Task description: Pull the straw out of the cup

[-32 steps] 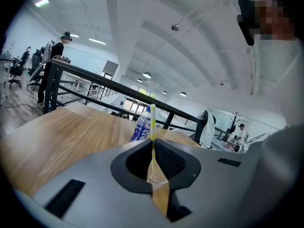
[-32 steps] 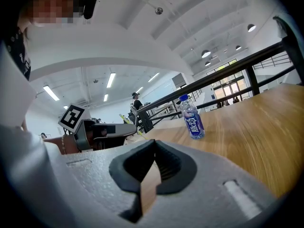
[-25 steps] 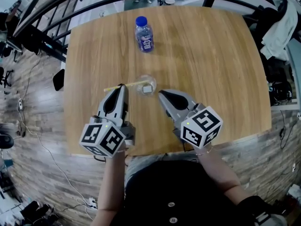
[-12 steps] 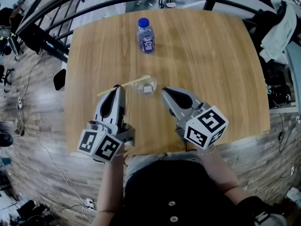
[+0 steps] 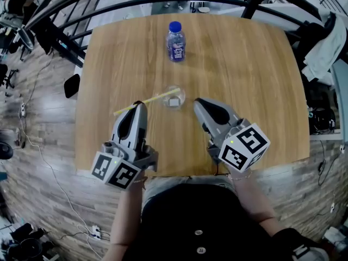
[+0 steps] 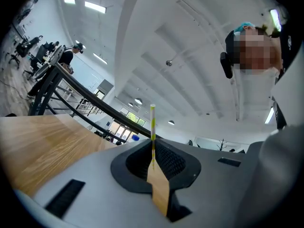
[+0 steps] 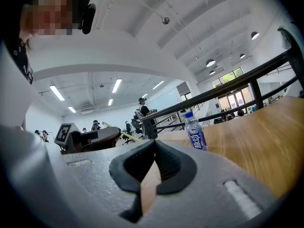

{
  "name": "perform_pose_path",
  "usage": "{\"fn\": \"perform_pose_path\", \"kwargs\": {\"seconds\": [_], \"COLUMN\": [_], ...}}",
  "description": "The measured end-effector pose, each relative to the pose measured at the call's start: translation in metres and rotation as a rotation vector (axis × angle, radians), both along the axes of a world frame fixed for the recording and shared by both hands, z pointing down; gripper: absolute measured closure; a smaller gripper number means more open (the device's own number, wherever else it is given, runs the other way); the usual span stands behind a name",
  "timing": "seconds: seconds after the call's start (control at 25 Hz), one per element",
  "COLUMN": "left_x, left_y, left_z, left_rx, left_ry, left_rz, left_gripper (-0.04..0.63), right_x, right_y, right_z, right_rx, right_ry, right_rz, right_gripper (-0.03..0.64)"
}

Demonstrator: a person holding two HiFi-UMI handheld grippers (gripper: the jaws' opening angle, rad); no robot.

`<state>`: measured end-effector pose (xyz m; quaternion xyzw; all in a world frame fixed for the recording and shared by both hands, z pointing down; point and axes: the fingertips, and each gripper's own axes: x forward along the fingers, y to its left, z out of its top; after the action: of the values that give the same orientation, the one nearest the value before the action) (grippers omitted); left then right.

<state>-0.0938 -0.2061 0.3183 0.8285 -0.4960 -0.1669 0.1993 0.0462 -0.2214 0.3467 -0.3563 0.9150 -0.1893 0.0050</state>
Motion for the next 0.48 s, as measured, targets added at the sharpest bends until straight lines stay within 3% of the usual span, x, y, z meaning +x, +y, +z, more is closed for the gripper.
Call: {"fn": "perform_pose_path", "kwargs": {"seconds": [0.48], "left_x": [-0.001], "left_y": [0.010], "left_z": [0.017], "left_rx": [-0.055], "left_ry": [0.068], "left_rz": [-0.004], "left_gripper": [0.561], "right_x": [-0.003], "right_y": [0.003], "right_z": [-0.007], "right_rx": [0.024], "right_ry": [-0.028], "right_rz": [-0.025], "right_gripper": [0.618]}}
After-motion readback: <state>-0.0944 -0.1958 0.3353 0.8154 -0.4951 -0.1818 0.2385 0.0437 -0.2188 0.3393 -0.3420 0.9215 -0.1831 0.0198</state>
